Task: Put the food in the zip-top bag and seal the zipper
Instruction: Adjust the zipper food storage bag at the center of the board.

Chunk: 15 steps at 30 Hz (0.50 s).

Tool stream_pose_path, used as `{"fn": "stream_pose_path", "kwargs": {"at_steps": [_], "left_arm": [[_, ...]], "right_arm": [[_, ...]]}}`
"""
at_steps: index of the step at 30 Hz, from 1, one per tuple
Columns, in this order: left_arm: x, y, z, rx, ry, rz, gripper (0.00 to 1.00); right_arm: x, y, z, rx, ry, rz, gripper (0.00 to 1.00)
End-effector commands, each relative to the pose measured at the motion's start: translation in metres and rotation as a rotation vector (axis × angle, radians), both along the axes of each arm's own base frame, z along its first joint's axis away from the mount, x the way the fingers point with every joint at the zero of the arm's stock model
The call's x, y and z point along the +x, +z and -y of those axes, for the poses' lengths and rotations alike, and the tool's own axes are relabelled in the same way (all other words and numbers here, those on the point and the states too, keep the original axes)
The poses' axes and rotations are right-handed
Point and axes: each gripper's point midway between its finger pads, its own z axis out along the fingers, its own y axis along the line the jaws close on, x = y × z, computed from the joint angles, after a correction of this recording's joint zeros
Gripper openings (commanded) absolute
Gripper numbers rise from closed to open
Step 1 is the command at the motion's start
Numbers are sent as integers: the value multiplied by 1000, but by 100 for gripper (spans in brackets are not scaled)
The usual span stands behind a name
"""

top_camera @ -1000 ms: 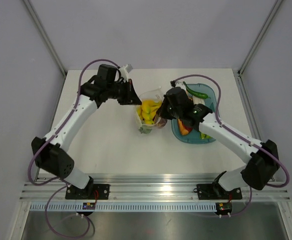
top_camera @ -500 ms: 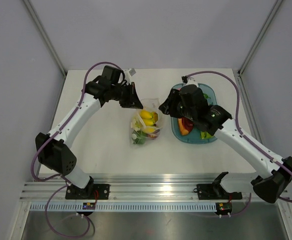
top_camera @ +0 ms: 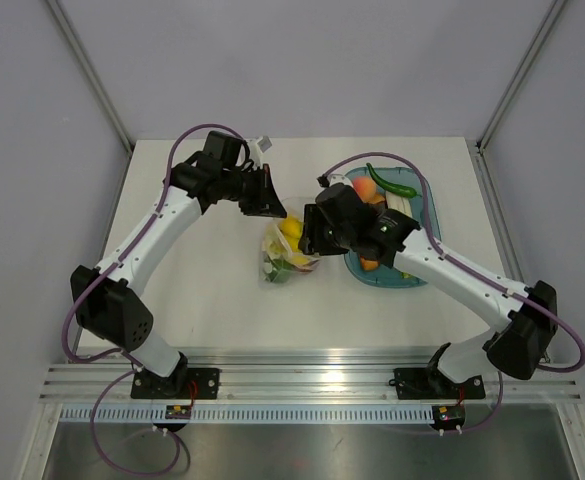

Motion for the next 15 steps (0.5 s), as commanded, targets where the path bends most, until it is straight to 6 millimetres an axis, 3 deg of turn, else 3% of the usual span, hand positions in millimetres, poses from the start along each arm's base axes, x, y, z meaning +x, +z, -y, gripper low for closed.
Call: {"fn": "stream_pose_path", "kwargs": {"at_steps": [1, 6, 9, 10, 11, 15], "left_arm": [[-4, 27, 8, -74, -42, 71, 0], [-6, 28, 8, -82, -50, 69, 0], [-9, 30, 8, -93, -49, 71, 0], [-9, 31, 8, -96, -48, 74, 0], [-11, 33, 9, -106, -55, 72, 0], [-19, 40, 8, -131, -61, 79, 0]], "right_arm": [[7, 3, -11, -17, 48, 28, 56], [11, -15, -36, 1, 131, -1, 43], [17, -15, -50, 35, 152, 6, 20], [21, -19, -53, 30, 144, 5, 7], [24, -20, -53, 26, 127, 7, 2], [33, -11, -62, 54, 98, 20, 0]]}}
